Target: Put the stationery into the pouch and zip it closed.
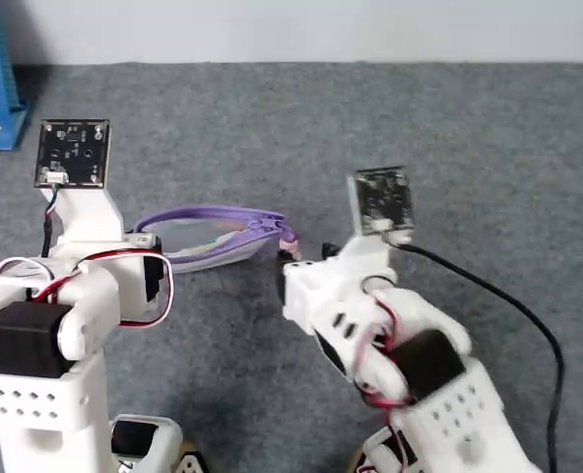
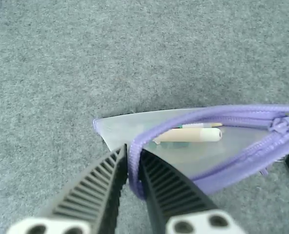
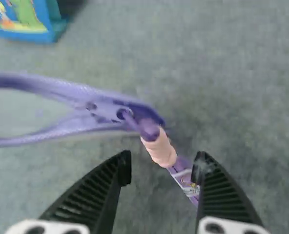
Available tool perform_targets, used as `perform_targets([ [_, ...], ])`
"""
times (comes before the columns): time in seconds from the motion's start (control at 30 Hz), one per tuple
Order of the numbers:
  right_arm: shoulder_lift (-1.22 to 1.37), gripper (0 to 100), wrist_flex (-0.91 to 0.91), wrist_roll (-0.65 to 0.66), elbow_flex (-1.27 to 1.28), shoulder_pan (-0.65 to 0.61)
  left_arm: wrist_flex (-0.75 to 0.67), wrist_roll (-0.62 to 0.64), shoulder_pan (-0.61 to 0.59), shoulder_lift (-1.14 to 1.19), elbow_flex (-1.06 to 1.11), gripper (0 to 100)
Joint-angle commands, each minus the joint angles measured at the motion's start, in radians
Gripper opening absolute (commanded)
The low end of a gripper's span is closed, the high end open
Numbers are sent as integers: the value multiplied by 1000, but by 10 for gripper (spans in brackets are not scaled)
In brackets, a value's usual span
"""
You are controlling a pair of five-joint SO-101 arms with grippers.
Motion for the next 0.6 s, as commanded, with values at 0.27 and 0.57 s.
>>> perform_targets([
  [0.27,173,194,-153,166,-14,116,5,8,3,5,-5,12],
  [0.57,179,196,-157,304,-12,114,5,8,3,5,-5,12],
])
